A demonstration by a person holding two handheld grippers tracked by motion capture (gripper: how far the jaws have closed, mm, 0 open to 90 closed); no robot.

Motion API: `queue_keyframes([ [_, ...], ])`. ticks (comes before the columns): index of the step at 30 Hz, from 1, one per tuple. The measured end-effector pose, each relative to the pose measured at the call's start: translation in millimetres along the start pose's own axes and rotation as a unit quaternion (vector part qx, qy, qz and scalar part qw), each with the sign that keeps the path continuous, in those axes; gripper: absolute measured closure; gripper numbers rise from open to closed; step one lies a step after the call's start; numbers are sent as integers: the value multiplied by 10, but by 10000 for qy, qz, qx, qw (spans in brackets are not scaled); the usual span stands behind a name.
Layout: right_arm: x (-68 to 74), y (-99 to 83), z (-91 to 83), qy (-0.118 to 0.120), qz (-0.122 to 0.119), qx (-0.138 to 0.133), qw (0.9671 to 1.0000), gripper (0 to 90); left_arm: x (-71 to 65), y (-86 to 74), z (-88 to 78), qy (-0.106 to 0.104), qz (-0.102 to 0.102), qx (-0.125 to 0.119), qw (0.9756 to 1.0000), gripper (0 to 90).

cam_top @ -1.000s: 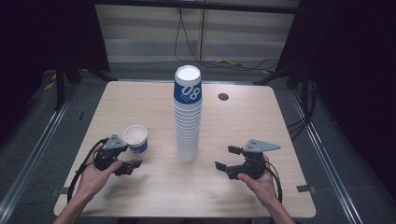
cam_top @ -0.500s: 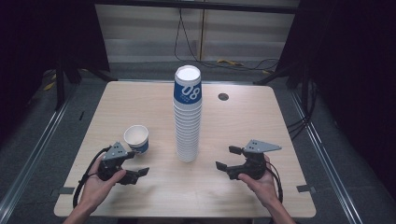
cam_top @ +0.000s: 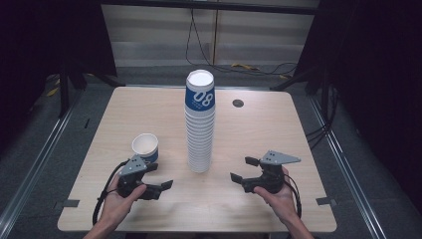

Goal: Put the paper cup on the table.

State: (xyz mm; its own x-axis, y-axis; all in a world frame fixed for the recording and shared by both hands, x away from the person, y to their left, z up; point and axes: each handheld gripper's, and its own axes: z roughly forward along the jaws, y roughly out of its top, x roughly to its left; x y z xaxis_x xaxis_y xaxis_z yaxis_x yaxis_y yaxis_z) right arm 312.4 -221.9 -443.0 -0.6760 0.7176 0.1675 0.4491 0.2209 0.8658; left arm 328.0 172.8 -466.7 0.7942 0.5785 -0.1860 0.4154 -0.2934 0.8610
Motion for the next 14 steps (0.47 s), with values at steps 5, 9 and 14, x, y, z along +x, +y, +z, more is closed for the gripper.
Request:
queue_keyframes([
  [5,15,-73,-57,-205,108,-66,9997,162,-94,-6,68,-50,60,-94,9999,161],
  [9,17,-120,-27,-300,80,-40,9995,159,-113,-20,134,-84,185,-36,9998,160],
  [14,32,-175,16,-386,42,55,9992,164,-121,-80,189,-119,187,-12,9998,165],
])
